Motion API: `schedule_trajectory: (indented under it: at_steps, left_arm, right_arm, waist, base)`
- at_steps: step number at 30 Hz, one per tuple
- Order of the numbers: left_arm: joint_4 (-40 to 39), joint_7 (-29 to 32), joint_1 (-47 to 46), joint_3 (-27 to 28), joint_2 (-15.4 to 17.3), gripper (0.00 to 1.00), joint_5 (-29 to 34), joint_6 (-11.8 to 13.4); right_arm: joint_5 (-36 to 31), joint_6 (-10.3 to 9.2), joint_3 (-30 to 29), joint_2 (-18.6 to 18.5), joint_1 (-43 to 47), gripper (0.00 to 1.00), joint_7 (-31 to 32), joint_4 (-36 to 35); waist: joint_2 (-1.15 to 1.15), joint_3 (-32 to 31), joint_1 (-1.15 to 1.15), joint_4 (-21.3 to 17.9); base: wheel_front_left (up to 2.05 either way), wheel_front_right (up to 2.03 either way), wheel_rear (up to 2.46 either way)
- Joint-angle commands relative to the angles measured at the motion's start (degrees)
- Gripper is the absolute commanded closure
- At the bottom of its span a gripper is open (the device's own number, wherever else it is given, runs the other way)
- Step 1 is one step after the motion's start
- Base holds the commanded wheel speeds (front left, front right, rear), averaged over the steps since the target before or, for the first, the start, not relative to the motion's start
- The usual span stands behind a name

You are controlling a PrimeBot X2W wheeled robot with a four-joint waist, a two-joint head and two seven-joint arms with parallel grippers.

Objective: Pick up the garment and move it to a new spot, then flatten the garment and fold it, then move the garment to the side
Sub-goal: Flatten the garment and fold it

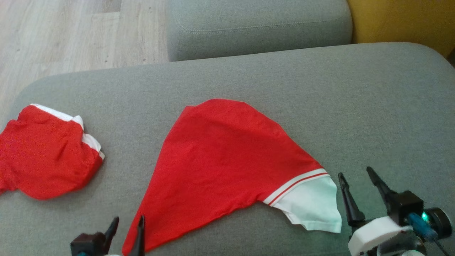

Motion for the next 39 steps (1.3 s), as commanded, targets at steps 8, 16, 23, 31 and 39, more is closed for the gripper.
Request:
schedule_trajectory:
  at_steps: [8,16,23,31,39]
  left_arm:
    - [1.7,-10.5,-6.6,1.9,-0.2,0.0,2.3,0.4]
    - [3.4,-13.2,-9.2,3.2,-0.7,0.0,3.6,0.2]
    - [1.5,-13.3,-8.4,5.1,-1.7,0.0,5.2,-0.8]
    - [1.2,-13.3,-8.1,6.1,-2.4,0.0,6.3,-1.7]
    - [7.8,-7.1,-6.7,6.0,-1.7,0.0,5.8,-1.8]
  right_arm:
    - [-2.4,0.44,-0.5,0.4,-3.9,0.0,-15.1,3.6]
    - [-2.8,0.44,-1.3,1.4,-4.9,0.0,-17.8,7.1]
    - [-1.6,0.44,-0.6,1.7,-4.5,0.0,-17.9,7.5]
    - [-0.9,0.44,0.1,1.7,-5.1,0.0,-17.9,7.7]
    - [-2.4,0.44,2.1,1.4,-5.8,0.0,-17.6,11.6]
  waist:
    - [0.0,-0.2,0.0,0.8]
    - [0.0,-0.8,0.0,1.8]
    - [0.0,-1.0,0.0,2.0]
    - [0.0,-0.9,0.0,1.9]
    - [0.0,-1.2,0.0,1.4]
  base:
    - [0.0,0.0,0.0]
    - [0.0,0.0,0.0]
    - [0.0,0.0,0.0]
    - [0.0,0.0,0.0]
    - [0.0,0.0,0.0]
